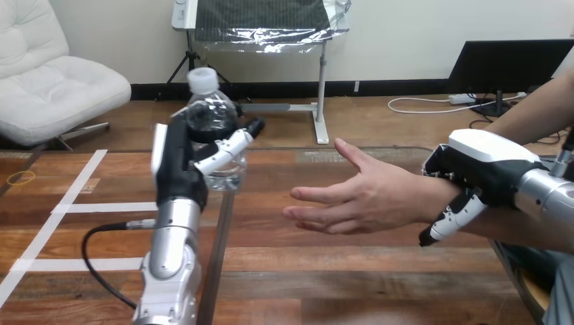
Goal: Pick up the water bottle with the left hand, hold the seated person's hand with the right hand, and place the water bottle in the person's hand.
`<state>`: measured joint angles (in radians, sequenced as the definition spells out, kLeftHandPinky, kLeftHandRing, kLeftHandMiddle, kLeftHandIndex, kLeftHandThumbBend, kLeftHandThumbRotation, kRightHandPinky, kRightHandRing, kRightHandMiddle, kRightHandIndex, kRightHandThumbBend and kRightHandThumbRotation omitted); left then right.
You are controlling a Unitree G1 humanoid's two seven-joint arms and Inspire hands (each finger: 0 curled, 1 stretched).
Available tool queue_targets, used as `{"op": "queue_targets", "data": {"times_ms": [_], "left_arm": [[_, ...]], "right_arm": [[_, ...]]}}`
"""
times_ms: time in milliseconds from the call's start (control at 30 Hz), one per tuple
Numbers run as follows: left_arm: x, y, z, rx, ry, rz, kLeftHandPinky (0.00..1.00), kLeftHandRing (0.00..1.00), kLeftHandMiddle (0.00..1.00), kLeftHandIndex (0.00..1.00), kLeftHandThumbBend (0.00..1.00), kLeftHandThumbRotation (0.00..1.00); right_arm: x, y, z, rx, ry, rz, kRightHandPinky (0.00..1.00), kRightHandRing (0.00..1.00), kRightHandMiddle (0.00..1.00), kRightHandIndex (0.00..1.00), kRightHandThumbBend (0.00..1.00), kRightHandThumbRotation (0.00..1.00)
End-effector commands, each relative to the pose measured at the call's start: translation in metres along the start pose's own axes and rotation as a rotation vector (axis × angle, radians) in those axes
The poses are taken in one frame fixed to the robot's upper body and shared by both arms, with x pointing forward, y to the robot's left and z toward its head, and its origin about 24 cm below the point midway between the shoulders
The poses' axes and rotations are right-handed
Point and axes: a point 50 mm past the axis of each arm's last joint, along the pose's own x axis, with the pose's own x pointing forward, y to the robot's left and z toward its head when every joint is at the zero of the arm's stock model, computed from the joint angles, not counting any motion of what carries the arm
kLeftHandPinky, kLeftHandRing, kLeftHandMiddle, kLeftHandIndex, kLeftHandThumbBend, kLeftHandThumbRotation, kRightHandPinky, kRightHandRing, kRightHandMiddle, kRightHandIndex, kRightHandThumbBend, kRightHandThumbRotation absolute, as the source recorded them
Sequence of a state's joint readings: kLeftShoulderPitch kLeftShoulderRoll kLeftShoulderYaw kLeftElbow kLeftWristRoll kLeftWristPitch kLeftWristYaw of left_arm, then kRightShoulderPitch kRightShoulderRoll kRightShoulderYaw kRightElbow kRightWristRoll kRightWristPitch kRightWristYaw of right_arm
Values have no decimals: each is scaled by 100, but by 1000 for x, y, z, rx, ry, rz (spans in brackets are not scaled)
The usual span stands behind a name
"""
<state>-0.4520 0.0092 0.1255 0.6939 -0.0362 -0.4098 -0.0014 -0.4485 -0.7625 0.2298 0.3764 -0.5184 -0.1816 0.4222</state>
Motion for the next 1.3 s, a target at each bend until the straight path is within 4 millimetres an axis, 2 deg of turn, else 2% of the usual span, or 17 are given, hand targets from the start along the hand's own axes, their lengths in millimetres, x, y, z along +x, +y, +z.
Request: {"op": "queue_targets", "data": {"times_ms": [0,1267], "left_arm": [[26,-23,36,-6,-151,-68,32,35,40,46,61,0],[28,-60,30,-83,-134,-141,31,35,40,46,64,0]], "right_arm": [[12,-24,28,-15,-81,-78,21,26,34,34,91,18],[30,-30,65,5,-182,-98,23,28,35,35,90,17]]}}
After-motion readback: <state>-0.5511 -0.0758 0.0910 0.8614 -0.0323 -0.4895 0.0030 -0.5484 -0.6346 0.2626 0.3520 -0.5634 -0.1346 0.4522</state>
